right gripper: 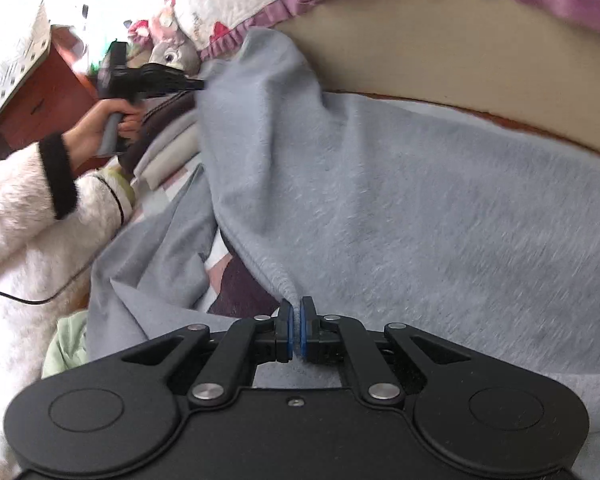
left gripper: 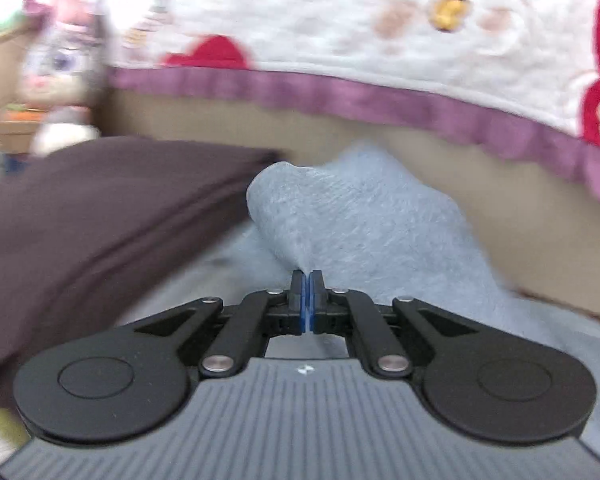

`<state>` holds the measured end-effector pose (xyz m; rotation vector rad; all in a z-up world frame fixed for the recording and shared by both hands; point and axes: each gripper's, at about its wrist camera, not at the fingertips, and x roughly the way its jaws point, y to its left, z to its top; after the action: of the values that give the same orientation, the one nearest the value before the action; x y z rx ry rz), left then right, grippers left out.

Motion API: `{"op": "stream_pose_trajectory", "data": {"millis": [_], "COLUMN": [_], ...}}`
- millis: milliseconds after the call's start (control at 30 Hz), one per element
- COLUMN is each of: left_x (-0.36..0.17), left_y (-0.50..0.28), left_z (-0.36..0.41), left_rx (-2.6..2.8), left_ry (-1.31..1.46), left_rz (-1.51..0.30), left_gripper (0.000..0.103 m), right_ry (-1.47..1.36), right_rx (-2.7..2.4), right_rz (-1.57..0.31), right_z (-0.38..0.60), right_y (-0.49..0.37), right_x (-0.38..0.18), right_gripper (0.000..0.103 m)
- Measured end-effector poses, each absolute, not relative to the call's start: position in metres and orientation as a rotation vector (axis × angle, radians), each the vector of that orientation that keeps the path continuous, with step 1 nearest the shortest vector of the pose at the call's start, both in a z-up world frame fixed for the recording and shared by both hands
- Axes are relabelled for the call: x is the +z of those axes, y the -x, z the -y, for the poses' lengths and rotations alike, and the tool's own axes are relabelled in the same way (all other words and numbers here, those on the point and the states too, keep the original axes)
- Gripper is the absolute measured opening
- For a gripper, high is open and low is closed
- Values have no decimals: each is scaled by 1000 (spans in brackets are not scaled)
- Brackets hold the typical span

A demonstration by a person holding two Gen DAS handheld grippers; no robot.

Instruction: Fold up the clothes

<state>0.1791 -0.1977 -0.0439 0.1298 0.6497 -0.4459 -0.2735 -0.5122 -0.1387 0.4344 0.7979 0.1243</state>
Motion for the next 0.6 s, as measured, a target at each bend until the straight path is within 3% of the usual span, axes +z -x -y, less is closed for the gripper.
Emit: {"op": "stream_pose_trajectory", "data": {"millis": [200, 300, 367, 433, 500, 567, 600], "left_x": [-99, -99, -95, -89, -82, -76, -72], "left_y": [-175, -176, -175, -169, -163, -158, -153], "left_z": [153, 149, 154, 165, 172, 184, 191], "left_rx": [-360, -302, -236, -166, -134, -179, -246], "left_ry": [-176, -159, -234, -372, -442, -450, -419], "left_rz": [-890, -895, -855, -778, -731, -716, -719], "left_gripper": [1, 1, 1, 1, 1, 2, 8], "right_ry": [-472, -544, -589, -652, -724, -788, -802], "right_rx": [164, 124, 42, -141, -378, -613, -745], "right_rz": [-1026, -965, -887, -793, -697, -593, -568], "right_z": [503, 522, 543, 569, 598, 627, 638], "right_y": [259, 271, 284, 309, 338, 367, 380], "right_x": [-170, -159, -144, -134, -129, -125, -126], "right_gripper": [7, 10, 24, 45, 54, 56, 56]}}
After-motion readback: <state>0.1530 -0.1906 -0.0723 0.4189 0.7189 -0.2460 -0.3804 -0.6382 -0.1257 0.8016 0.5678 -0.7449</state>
